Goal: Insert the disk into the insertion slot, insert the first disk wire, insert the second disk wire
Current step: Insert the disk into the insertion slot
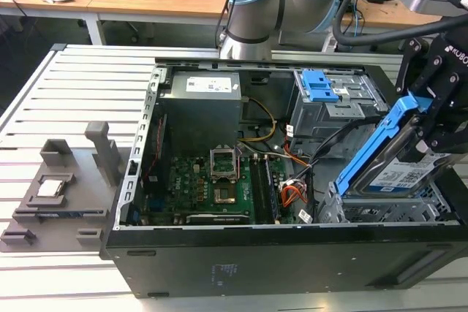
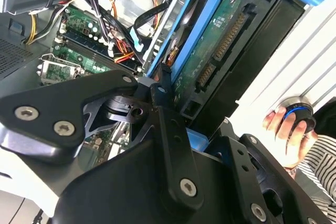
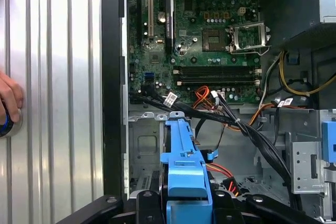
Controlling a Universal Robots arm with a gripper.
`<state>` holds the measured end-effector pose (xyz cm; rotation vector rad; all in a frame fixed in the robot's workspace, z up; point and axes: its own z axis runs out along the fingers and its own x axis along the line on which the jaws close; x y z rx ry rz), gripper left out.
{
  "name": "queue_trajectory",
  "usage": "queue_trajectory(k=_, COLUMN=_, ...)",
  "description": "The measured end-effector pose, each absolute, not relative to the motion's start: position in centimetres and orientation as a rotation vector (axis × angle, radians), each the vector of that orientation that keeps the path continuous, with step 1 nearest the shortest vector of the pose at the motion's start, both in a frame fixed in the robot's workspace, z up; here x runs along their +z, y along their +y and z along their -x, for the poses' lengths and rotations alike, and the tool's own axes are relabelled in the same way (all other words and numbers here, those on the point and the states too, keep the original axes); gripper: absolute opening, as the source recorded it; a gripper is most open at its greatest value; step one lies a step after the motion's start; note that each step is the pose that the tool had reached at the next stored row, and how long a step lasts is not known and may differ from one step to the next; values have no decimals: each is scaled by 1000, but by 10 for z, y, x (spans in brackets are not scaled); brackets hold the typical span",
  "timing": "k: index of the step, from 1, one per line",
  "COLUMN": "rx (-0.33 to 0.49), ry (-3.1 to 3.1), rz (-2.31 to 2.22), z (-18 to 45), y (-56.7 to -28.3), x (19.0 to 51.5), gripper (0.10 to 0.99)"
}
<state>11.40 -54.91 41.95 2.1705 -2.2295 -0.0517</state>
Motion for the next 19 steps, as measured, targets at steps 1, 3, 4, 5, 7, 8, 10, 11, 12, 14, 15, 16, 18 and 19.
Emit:
queue_trajectory(k=1, rx=-52, ry=-2230, rz=-2170, z=-114, y=-549, x=419, gripper=365)
queue_trajectory(k=3, rx=-53, ry=-2241, rz=-2158, z=-114, y=-549, x=418, gripper=365)
queue_trajectory(k=4, rx=-53, ry=-2242, rz=-2157, z=-114, y=-549, x=418, gripper=365)
queue_trajectory(k=5, rx=-53, ry=-2242, rz=-2156, z=-114, y=-549, x=418, gripper=365)
queue_trajectory(k=7, rx=-54, ry=-2242, rz=-2156, z=-114, y=-549, x=416, gripper=365)
queue_trajectory(k=8, rx=-54, ry=-2242, rz=-2155, z=-114, y=-549, x=415, gripper=365)
queue_trajectory(k=10, rx=-55, ry=-2241, rz=-2155, z=-114, y=-549, x=411, gripper=365)
queue_trajectory(k=11, rx=-56, ry=-2241, rz=-2155, z=-114, y=-549, x=411, gripper=365)
queue_trajectory(k=12, rx=-56, ry=-2241, rz=-2155, z=-114, y=-549, x=409, gripper=365)
queue_trajectory(k=14, rx=-56, ry=-2241, rz=-2155, z=-114, y=-549, x=407, gripper=365)
queue_trajectory(k=15, rx=-56, ry=-2241, rz=-2155, z=-114, y=-549, x=406, gripper=365)
queue_trajectory(k=16, rx=-56, ry=-2241, rz=-2155, z=-114, y=-549, x=406, gripper=365)
queue_trajectory(k=18, rx=-56, ry=-2241, rz=-2155, z=-114, y=-549, x=404, gripper=365)
queue_trajectory(k=19, rx=-56, ry=-2241, rz=-2155, z=-114, y=-549, x=404, gripper=365)
